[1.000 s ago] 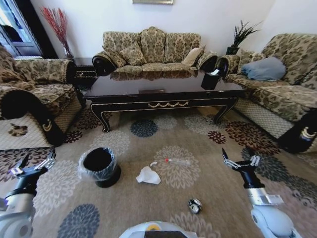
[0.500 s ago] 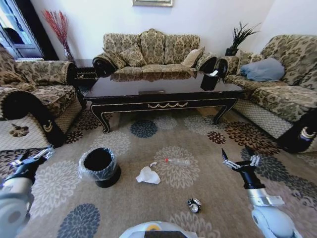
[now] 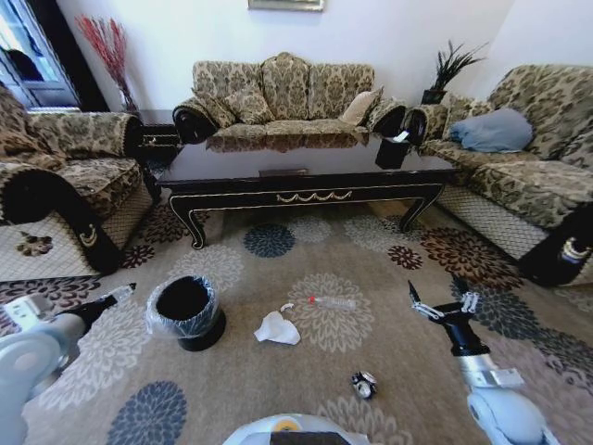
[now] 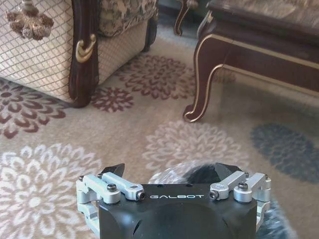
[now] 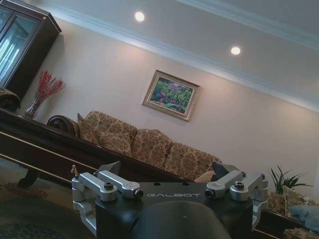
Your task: Move to the front of the table and pick up the trash from the floor, then place it into the trash bin.
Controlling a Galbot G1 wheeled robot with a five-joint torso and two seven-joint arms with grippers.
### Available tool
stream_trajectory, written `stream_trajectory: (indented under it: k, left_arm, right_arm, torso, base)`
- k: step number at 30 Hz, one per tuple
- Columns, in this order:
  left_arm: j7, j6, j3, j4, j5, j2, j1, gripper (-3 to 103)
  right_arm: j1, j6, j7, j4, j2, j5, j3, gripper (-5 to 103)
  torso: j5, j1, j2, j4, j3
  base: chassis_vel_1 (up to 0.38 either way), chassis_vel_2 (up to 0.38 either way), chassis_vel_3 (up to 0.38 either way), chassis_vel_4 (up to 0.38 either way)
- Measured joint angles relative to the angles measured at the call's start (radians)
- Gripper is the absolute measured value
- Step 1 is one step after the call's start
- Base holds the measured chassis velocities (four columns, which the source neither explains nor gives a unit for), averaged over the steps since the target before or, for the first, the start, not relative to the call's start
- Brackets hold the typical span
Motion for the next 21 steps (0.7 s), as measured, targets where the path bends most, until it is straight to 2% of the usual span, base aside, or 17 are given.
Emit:
stream_trajectory:
  k: [6,8,17,21]
  left_arm:
    - [0.005,-0.003,0.056,0.062,0.021,0.041,-0.008,100]
    - [0.025,-0.005,0.105,0.1,0.072,0.061,-0.02,100]
    - [0.056,-0.008,0.182,0.197,0.139,0.072,-0.074,100]
    - [0.101,-0.014,0.237,0.247,0.177,0.068,-0.133,100]
  right_arm:
    - [0.022,-0.003,0.005,-0.018,-0.018,-0.011,-0.026,100]
    - [0.028,-0.003,0.007,-0.032,-0.021,-0.017,-0.036,100]
    - [0.046,-0.002,0.008,-0.062,-0.035,-0.028,-0.057,100]
    - [0.046,0.002,0.008,-0.079,-0.034,-0.039,-0.056,100]
  torso:
    - [0.0,0.0,0.0,0.0002,0.0]
    - [0.0001,0.0,0.0,0.0,0.0]
    - [0.0,0.0,0.0,0.0003,0.0]
    - [0.0001,0.0,0.0,-0.0001,0.0]
  base:
    - [0.0,0.0,0.0,0.0]
    - [0.0,0.0,0.0,0.0]
    - [0.0,0.0,0.0,0.0]
    - [0.0,0.0,0.0,0.0]
